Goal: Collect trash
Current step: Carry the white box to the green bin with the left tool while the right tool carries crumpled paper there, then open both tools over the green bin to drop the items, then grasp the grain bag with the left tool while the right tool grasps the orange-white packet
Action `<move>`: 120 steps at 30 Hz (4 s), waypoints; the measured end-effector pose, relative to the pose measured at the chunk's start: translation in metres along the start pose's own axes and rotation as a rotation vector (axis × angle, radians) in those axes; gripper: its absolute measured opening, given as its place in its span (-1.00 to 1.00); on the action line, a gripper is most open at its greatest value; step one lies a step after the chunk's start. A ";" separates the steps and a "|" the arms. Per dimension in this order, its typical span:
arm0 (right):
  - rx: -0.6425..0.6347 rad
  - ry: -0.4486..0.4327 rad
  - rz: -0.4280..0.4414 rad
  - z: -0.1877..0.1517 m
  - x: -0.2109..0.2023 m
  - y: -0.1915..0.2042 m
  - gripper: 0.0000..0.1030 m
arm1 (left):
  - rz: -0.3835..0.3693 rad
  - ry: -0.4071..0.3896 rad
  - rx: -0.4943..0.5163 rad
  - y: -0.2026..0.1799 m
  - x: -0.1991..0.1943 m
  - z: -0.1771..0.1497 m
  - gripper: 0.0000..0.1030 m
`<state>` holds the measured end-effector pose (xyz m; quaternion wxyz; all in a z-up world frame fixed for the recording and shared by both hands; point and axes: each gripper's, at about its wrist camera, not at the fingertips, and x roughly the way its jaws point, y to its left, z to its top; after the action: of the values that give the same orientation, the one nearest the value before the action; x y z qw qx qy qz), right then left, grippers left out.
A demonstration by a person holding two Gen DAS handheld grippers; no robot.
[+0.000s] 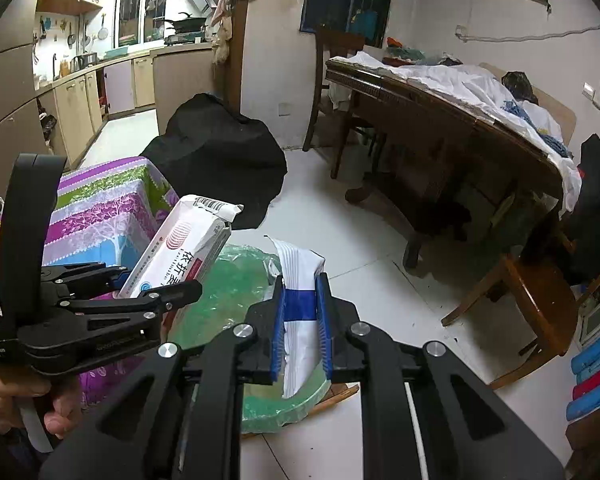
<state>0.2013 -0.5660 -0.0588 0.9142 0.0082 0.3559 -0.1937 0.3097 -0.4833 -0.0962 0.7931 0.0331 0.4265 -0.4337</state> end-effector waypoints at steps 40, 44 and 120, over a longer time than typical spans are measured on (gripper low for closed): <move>0.051 -0.020 0.032 -0.013 -0.006 -0.005 0.14 | 0.089 -0.011 0.002 0.009 -0.027 -0.005 0.06; 0.058 -0.041 0.037 -0.018 -0.015 0.001 0.26 | 0.094 -0.026 0.014 0.007 -0.042 -0.008 0.07; -0.595 0.013 0.710 -0.075 0.009 0.436 -0.05 | 0.448 -0.208 -0.363 0.339 -0.340 -0.271 -0.10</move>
<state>0.3161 -0.1549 -0.1744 0.8843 -0.1320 0.3768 0.2421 0.2885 0.0663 -0.1362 0.9012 -0.0607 0.3958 -0.1659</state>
